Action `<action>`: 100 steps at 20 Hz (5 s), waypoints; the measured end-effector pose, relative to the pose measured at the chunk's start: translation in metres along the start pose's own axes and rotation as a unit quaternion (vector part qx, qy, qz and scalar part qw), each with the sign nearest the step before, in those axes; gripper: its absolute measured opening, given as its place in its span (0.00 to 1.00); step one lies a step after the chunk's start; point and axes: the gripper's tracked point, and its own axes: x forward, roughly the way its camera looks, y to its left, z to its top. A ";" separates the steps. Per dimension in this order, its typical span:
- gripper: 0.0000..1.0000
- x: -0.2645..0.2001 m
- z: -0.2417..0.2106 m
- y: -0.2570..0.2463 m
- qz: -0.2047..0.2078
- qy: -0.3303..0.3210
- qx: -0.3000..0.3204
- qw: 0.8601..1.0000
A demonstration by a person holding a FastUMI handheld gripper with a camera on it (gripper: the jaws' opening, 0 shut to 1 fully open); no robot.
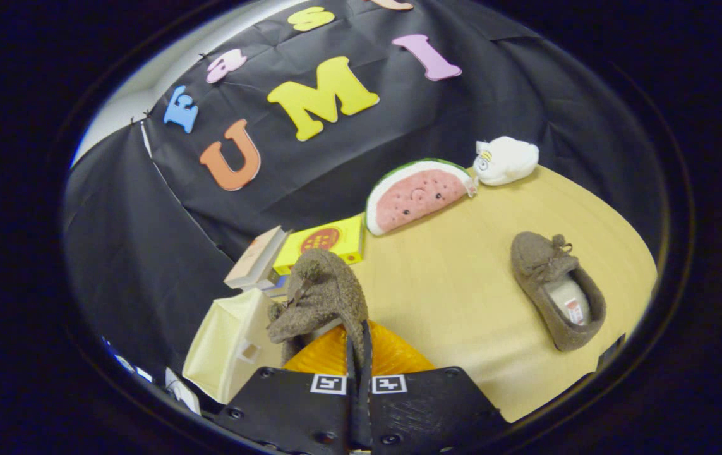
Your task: Open the storage box then place both shoes into the box .Put the left shoe in first, then the right shoe, with the right side of both shoes facing outward in a uniform manner.
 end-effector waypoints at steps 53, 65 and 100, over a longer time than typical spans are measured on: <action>0.98 0.032 -0.048 0.221 0.048 -0.130 -0.263 0.955; 0.97 -0.079 0.078 0.014 -0.014 -0.242 -0.300 0.923; 0.00 0.003 0.021 -0.321 -0.176 0.026 -0.143 0.974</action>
